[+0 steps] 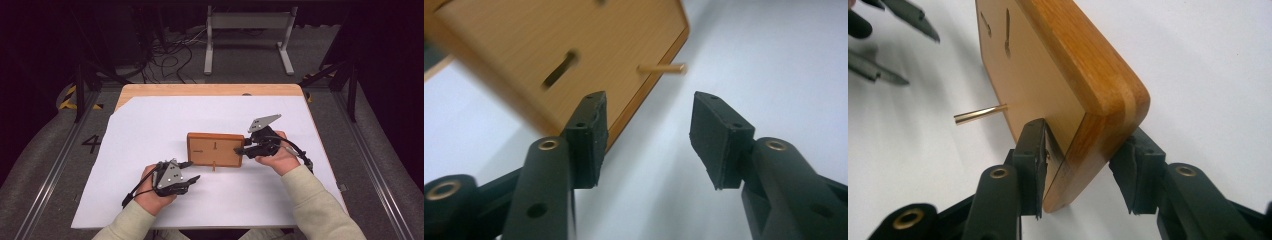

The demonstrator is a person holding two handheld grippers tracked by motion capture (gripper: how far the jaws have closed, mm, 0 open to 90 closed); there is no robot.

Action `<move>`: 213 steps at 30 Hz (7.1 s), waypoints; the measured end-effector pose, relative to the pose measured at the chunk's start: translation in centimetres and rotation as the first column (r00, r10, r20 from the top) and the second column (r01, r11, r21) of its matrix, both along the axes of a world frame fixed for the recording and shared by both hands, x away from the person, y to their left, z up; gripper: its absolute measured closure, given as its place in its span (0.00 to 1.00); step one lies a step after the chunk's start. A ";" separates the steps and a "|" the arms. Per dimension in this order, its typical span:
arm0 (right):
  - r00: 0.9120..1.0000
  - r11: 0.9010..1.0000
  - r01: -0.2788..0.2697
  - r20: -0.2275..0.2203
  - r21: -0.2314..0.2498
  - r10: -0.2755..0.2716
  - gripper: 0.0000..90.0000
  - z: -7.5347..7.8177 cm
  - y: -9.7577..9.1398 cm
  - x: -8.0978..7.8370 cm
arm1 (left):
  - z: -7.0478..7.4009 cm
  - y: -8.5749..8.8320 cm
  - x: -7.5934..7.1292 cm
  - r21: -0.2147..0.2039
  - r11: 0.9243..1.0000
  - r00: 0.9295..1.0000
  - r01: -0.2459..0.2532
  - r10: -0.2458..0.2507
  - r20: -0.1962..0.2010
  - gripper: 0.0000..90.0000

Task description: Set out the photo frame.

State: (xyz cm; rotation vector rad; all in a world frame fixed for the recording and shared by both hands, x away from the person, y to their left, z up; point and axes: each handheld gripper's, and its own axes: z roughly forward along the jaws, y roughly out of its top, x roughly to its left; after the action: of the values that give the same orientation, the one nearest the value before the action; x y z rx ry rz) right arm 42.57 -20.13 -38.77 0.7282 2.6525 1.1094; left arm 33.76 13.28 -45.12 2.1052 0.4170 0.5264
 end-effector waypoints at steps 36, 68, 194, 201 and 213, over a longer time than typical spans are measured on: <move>0.993 0.996 -0.085 0.082 0.009 0.084 0.51 1.2 -0.1 -6.9 | -0.3 5.4 0.8 -0.207 0.961 0.969 -0.183 0.140 -0.206 0.43; 0.999 0.994 -0.030 0.036 -0.108 0.034 1.00 -1.9 -1.4 -7.0 | 0.5 5.5 0.3 -0.175 0.971 0.970 -0.166 0.128 -0.207 0.57; 0.965 0.975 0.220 -0.147 0.009 -0.216 0.28 5.6 6.4 -0.8 | -0.7 7.7 0.7 -0.101 0.949 0.936 -0.300 0.272 -0.222 0.18; 0.945 0.968 0.252 -0.212 -0.010 -0.248 0.24 4.5 8.2 -0.3 | -0.9 7.9 0.7 -0.096 0.947 0.934 -0.306 0.279 -0.224 0.18; 0.911 0.960 0.267 -0.305 -0.083 -0.279 0.27 1.8 10.7 0.8 | -1.0 8.0 0.7 -0.096 0.946 0.933 -0.308 0.282 -0.222 0.18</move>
State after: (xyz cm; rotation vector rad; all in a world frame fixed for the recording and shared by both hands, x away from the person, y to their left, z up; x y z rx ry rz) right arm 43.38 -9.44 -36.96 1.3212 2.6925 0.9269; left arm 34.45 21.24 -46.12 1.9879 0.8756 0.4399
